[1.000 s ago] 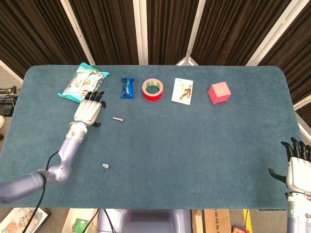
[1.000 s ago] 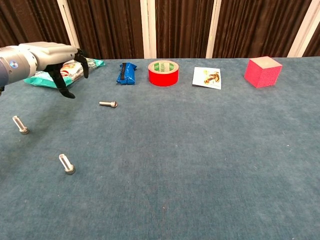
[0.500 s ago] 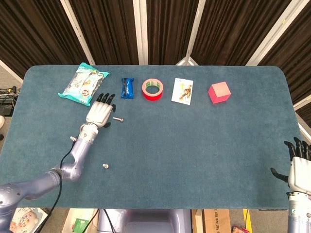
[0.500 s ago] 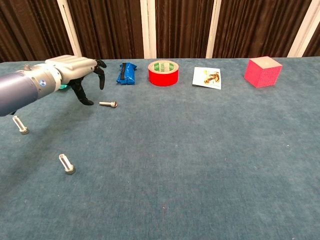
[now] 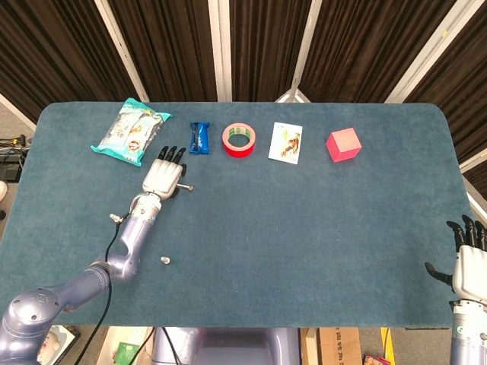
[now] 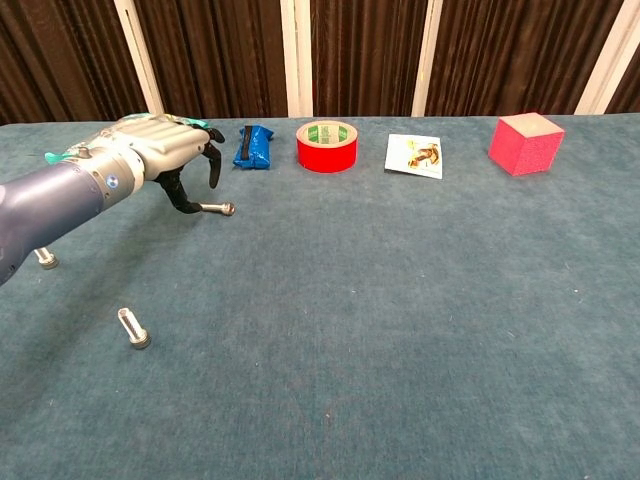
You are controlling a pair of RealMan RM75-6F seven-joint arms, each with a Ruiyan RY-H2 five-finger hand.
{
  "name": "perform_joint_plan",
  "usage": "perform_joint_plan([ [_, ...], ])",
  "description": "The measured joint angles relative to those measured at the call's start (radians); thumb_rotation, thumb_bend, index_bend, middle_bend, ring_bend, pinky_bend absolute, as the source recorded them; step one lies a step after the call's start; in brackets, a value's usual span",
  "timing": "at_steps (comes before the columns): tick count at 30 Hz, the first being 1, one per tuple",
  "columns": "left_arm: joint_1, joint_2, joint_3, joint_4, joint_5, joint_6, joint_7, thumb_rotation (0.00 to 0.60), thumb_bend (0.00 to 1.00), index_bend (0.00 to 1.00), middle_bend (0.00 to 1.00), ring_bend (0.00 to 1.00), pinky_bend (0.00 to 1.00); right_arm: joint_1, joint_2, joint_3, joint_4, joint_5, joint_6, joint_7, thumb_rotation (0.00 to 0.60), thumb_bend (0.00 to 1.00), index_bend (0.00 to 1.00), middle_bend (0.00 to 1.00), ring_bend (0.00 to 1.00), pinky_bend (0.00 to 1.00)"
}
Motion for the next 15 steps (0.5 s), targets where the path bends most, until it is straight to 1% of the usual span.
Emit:
perform_joint_plan([
  [8, -0.010, -0.039, 0.011, 0.076, 0.036, -0.013, -0.052, 0.600, 0.40, 0.48, 0.04, 0.00, 0.00, 0.003, -0.007, 0.004, 0.007, 0.012, -0.004, -0.006, 0.600, 0.10, 0.22, 0.09, 0.05, 0.00],
  [15, -0.012, -0.065, 0.025, 0.135, 0.071, -0.020, -0.089, 0.600, 0.43, 0.51, 0.04, 0.00, 0.00, 0.004, -0.013, 0.006, 0.014, 0.018, -0.006, -0.010, 0.600, 0.10, 0.22, 0.09, 0.05, 0.00],
])
